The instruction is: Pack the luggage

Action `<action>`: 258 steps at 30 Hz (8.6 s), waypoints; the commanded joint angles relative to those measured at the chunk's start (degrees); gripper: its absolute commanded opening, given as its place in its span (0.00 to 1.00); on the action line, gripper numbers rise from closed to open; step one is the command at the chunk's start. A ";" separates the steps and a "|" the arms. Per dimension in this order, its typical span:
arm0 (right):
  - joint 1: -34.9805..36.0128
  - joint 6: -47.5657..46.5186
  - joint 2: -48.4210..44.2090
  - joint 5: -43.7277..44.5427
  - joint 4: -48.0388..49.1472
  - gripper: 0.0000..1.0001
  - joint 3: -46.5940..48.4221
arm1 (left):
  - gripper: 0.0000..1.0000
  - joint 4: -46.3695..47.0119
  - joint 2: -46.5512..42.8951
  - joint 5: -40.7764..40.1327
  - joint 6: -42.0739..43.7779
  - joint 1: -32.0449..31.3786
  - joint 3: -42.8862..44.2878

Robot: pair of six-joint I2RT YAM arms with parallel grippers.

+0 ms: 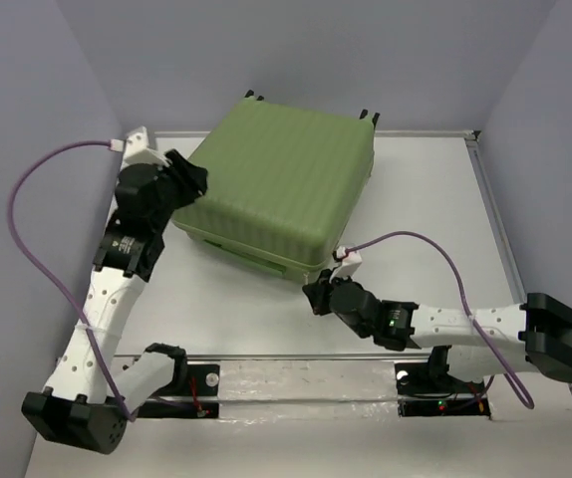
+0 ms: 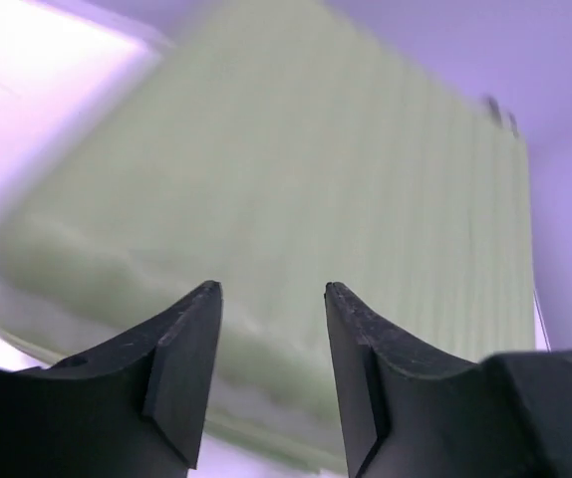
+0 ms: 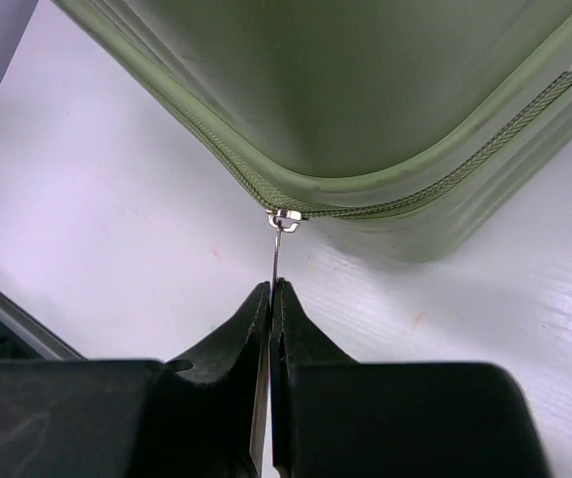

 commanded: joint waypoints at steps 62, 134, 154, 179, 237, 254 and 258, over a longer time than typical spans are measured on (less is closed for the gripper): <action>-43.08 -18.38 -11.09 -9.18 -33.63 0.07 31.39 | 0.52 13.05 11.86 6.97 -1.24 7.26 -8.07; -38.33 -18.38 -21.99 -59.59 -12.46 0.50 2.48 | 0.99 13.92 9.20 13.53 -9.59 27.17 -1.38; -36.04 -18.91 -22.78 -59.41 -12.72 0.86 0.54 | 0.99 38.78 37.42 26.45 -23.14 36.18 0.28; -35.52 -17.94 -22.18 -57.92 -11.60 0.94 -2.62 | 0.06 41.75 29.54 25.32 -29.12 33.28 14.77; -30.16 -22.25 4.20 -51.51 17.24 0.51 -1.39 | 0.81 20.35 39.03 21.11 -15.06 36.44 18.04; -30.15 -21.19 5.87 -49.04 25.77 0.47 -4.55 | 0.89 19.91 -1.65 15.47 -10.40 29.51 -14.71; -30.15 -21.54 4.99 -49.13 24.63 0.42 -5.08 | 0.73 15.87 -14.73 16.00 -8.82 21.69 -28.69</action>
